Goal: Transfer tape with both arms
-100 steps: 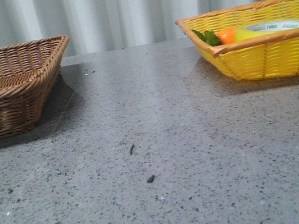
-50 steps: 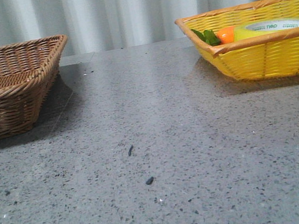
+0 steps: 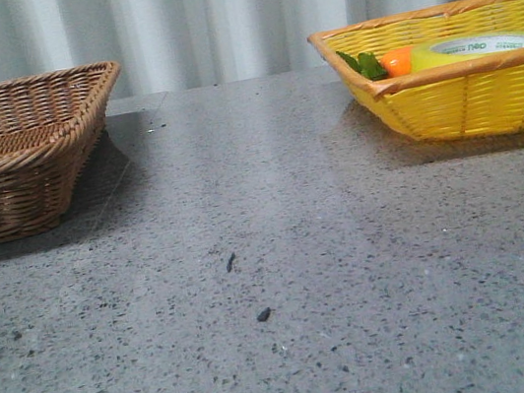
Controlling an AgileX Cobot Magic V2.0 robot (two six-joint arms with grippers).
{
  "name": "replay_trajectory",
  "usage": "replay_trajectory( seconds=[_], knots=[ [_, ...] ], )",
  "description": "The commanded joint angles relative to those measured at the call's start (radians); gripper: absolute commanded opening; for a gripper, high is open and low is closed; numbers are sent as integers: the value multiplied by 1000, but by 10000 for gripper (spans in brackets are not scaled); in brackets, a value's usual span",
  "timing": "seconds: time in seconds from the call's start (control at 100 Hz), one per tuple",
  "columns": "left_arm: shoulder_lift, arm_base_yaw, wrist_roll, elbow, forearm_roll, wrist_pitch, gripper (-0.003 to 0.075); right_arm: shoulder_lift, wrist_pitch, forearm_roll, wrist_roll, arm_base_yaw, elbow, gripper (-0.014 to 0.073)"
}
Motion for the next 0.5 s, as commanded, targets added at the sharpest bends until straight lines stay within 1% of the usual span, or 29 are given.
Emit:
replay_trajectory(
  seconds=[0.0, 0.15, 0.29, 0.36, 0.49],
  knots=[
    [50, -47, 5, -59, -6, -42, 460, 117, 47, 0, -13, -5, -141, 443],
    [92, -101, 5, -61, -6, -47, 461, 346, 277, -12, -13, -5, -361, 421],
    [104, -113, 5, -61, -6, -51, 461, 583, 486, -34, -13, -5, -557, 419],
    [104, -113, 5, -61, -6, -56, 461, 689, 534, -41, -4, -5, -632, 419],
    [104, -113, 5, -61, -6, -65, 461, 853, 537, -41, -2, -2, -723, 419]
  ],
)
